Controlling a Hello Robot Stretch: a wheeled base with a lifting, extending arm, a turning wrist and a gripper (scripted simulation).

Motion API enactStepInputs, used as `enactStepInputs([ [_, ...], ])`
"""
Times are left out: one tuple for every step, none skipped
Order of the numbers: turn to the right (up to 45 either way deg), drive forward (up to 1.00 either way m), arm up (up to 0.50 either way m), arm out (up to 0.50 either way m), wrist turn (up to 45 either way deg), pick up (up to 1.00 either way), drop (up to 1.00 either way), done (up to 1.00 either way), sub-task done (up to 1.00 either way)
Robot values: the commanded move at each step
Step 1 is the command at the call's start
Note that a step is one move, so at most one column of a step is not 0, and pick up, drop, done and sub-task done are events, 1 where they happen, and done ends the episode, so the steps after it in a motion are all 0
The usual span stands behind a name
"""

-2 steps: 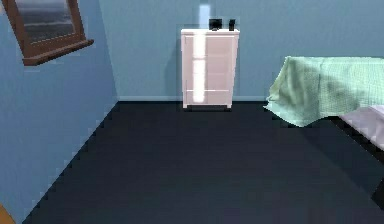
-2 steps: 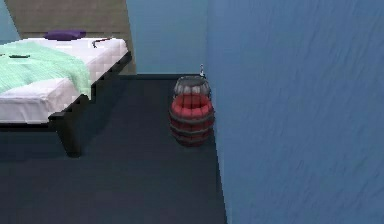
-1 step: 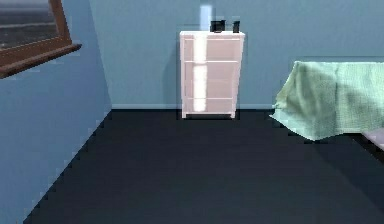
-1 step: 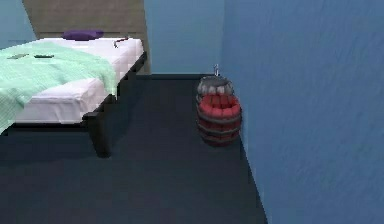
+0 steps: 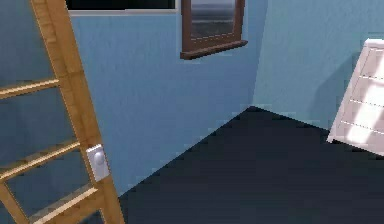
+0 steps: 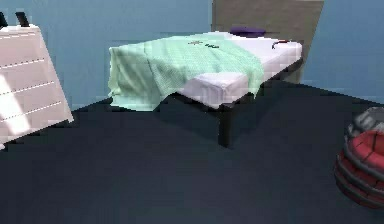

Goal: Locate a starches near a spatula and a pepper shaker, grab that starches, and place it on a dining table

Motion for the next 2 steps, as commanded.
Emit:
enactStepInputs([
  [0.0,0.2,0.0,0.0,0.0,0.0,0.0,0.0,0.0],
  [-45.0,0.0,0.0,0.0,0.0,0.0,0.0,0.0,0.0],
])
